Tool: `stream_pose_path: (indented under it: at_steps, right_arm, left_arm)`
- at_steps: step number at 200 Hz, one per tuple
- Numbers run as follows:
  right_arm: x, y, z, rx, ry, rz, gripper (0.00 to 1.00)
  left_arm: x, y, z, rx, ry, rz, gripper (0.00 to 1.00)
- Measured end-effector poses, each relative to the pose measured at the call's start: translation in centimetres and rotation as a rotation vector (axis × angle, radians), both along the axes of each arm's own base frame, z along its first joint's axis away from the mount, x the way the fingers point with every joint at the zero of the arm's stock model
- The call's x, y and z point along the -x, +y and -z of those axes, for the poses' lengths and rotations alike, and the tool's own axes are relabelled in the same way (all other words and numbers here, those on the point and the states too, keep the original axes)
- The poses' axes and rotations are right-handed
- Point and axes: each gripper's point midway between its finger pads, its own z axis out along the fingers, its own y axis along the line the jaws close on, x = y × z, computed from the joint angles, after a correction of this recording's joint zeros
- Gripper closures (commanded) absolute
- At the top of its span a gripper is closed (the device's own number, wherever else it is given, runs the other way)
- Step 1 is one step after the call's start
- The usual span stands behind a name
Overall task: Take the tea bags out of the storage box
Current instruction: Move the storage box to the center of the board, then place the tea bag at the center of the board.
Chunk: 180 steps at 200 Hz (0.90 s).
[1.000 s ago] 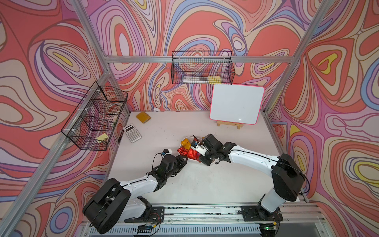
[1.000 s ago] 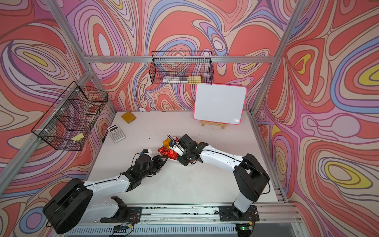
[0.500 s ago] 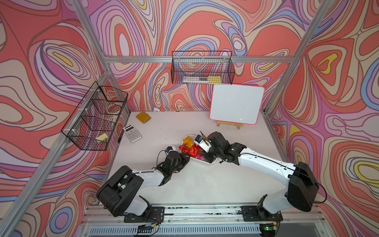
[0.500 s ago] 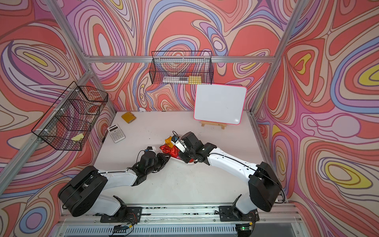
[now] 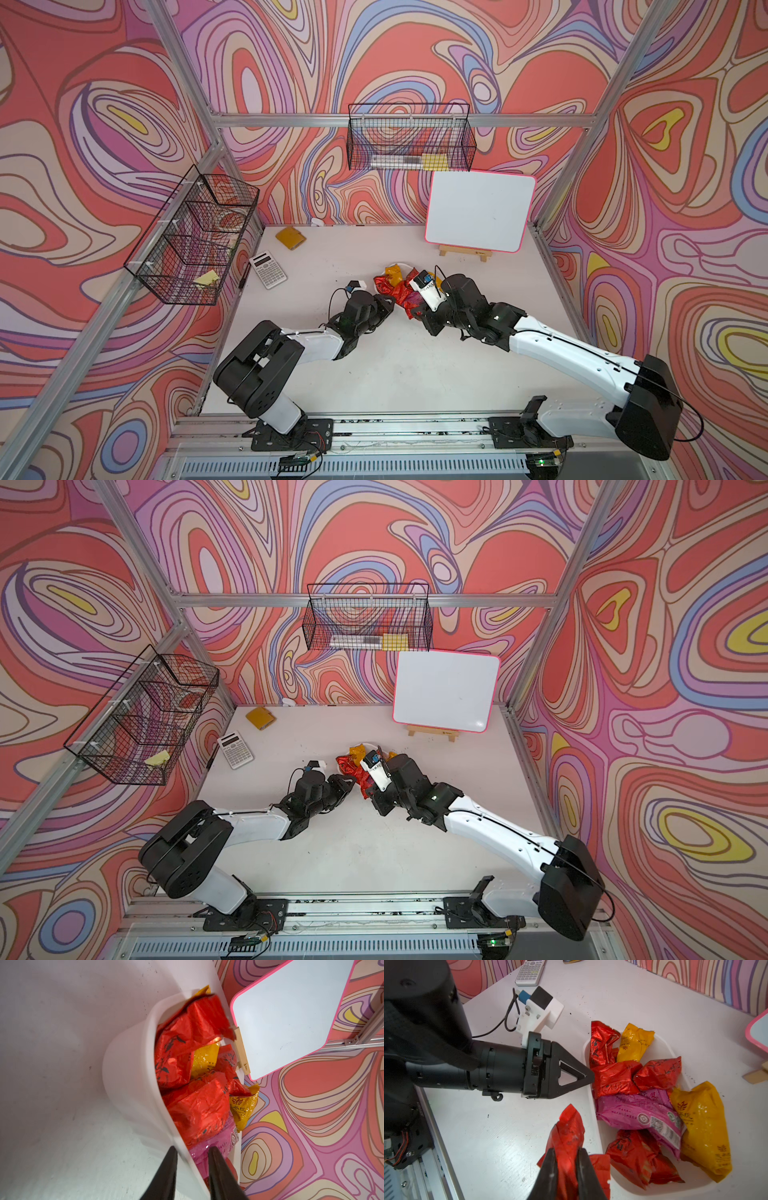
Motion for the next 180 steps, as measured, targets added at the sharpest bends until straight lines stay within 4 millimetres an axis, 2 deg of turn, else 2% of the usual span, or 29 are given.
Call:
stream_pose_path:
  at_steps: [17, 37, 68, 82, 101, 124, 140, 165, 180]
  right_arm:
    - [0.9, 0.7, 0.8, -0.002, 0.024, -0.022, 0.86]
    - [2.1, 2.9, 1.8, -0.001, 0.03, -0.082, 0.86]
    - [3.7, 7.1, 5.9, 0.044, 0.061, -0.172, 0.86]
    - [4.1, 8.9, 7.9, 0.07, 0.066, -0.197, 0.85]
    - [4.3, 11.5, 10.0, 0.091, 0.057, -0.22, 0.83]
    - [4.1, 14.1, 11.6, 0.093, 0.036, -0.226, 0.68]
    - [3.9, 15.3, 12.7, 0.095, 0.034, -0.217, 0.53]
    - [3.4, 15.7, 13.5, 0.106, 0.021, -0.203, 0.34]
    - [3.1, 15.7, 13.1, 0.096, 0.016, -0.189, 0.28]
  left_arm:
    - [0.9, 1.5, -0.9, -0.017, -0.021, -0.03, 0.49]
    - [2.4, 4.2, -2.8, -0.058, -0.058, -0.092, 0.45]
    - [4.3, 9.1, -6.9, -0.102, -0.135, -0.222, 0.44]
    - [5.1, 11.9, -7.3, -0.117, -0.137, -0.293, 0.44]
    - [6.6, 15.6, -6.2, -0.158, -0.101, -0.382, 0.43]
    - [8.7, 18.1, -4.7, -0.209, -0.051, -0.432, 0.42]
    - [9.8, 19.1, -4.6, -0.226, -0.039, -0.448, 0.41]
    - [11.0, 19.8, -4.2, -0.247, -0.024, -0.453, 0.4]
    - [11.3, 19.8, -4.0, -0.264, -0.02, -0.437, 0.38]
